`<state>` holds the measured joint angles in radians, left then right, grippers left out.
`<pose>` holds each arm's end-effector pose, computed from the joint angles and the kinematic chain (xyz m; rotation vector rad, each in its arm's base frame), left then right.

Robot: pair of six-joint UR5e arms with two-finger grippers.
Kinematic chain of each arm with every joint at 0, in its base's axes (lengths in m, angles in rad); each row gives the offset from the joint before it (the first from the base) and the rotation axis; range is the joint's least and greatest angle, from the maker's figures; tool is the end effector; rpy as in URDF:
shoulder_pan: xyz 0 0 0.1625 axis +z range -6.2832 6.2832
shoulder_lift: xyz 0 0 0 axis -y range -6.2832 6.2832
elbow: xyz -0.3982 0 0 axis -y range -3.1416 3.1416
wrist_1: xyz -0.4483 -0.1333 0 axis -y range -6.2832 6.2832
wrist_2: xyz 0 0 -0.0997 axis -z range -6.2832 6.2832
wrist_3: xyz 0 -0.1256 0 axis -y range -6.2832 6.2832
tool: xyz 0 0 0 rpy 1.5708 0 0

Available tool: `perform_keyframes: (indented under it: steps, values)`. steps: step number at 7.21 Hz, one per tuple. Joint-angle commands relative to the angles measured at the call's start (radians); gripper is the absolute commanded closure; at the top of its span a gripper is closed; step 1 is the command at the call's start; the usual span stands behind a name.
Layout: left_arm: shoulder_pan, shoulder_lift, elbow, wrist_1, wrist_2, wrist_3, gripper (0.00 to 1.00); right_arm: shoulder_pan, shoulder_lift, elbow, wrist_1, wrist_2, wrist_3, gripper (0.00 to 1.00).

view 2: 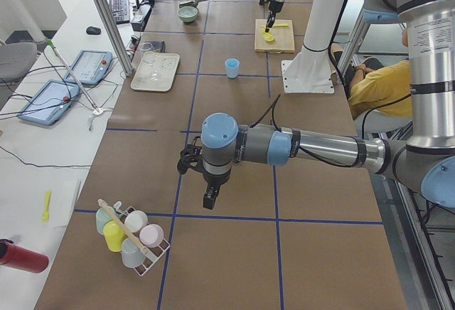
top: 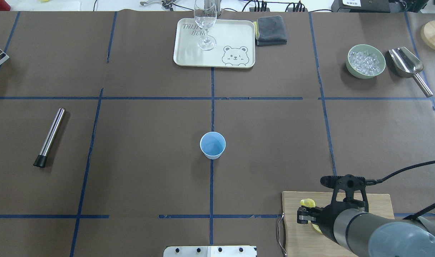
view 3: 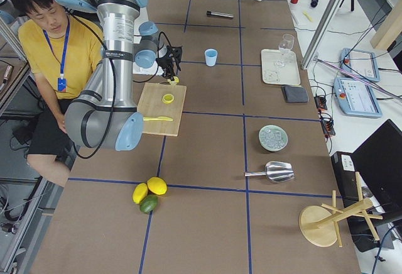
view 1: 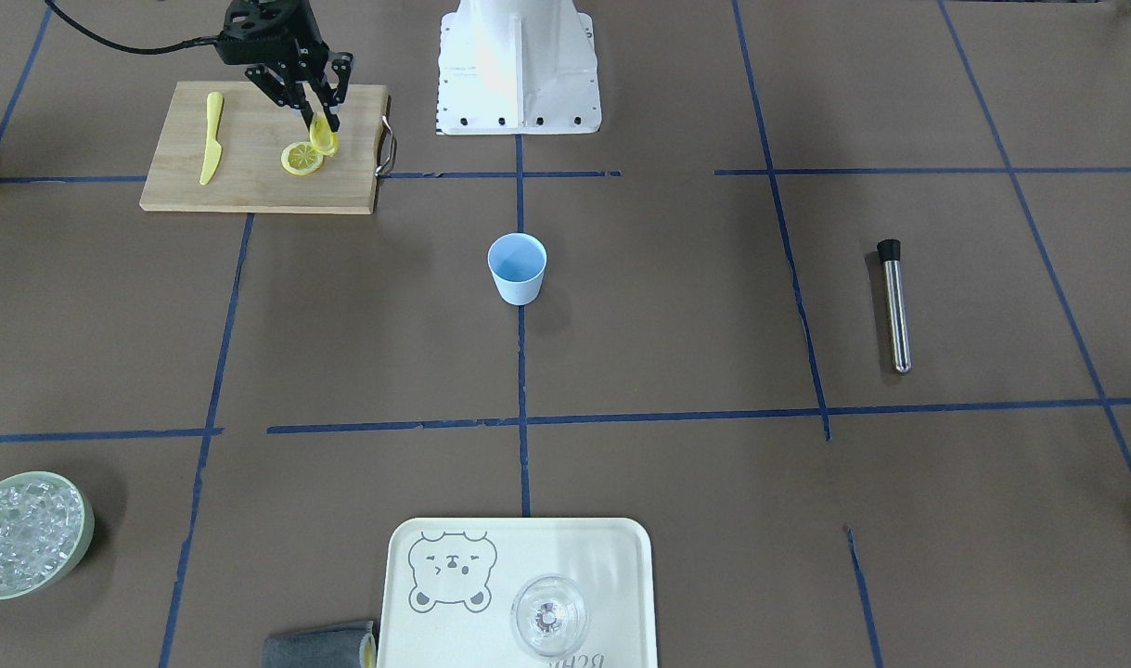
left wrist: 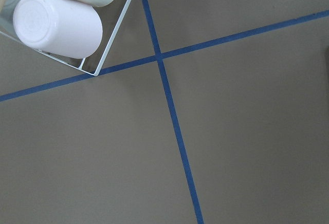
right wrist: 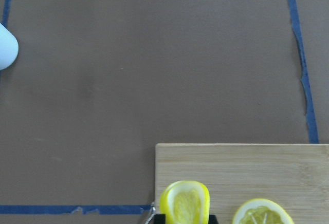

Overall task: Squeeze lemon into cup
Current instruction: 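Lift the lemon slice with the right gripper toward the blue cup, then lower the lemon slice into the blue cup and open the right gripper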

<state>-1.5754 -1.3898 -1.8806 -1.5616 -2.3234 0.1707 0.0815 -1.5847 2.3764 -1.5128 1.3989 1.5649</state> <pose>-0.0497 -0.4826 0.5757 0.1796 0.7401 0.2030 -0.4541 -0.1924 0.2485 0.1984 -0.8403 0.1439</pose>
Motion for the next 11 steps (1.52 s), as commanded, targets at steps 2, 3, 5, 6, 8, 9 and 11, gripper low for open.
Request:
perform_keyframes:
  steps: [2,3,5,6,8,9,11]
  values:
    - [0.0,0.0,0.0,0.0,0.001,0.0,0.0,0.107,0.48,-0.087,-0.454,0.071,-0.006,0.8]
    - [0.0,0.0,0.0,0.0,0.001,0.0,0.0,0.168,0.606,-0.188,-0.486,0.13,-0.028,0.8]
    - [0.0,0.0,0.002,0.0,0.001,0.001,0.0,0.237,0.771,-0.36,-0.48,0.143,-0.063,0.8]
    - [0.0,0.0,0.002,0.002,0.001,0.0,0.0,0.268,0.855,-0.456,-0.475,0.153,-0.063,0.81]
    - [0.0,0.002,0.005,0.002,0.001,0.001,0.0,0.31,0.937,-0.664,-0.35,0.161,-0.065,0.8]
    - [0.0,0.003,0.006,0.002,0.001,0.0,0.0,0.314,0.936,-0.696,-0.319,0.161,-0.077,0.8]
    - [0.0,0.005,0.006,0.002,0.001,0.001,0.0,0.323,0.934,-0.697,-0.322,0.196,-0.095,0.8]
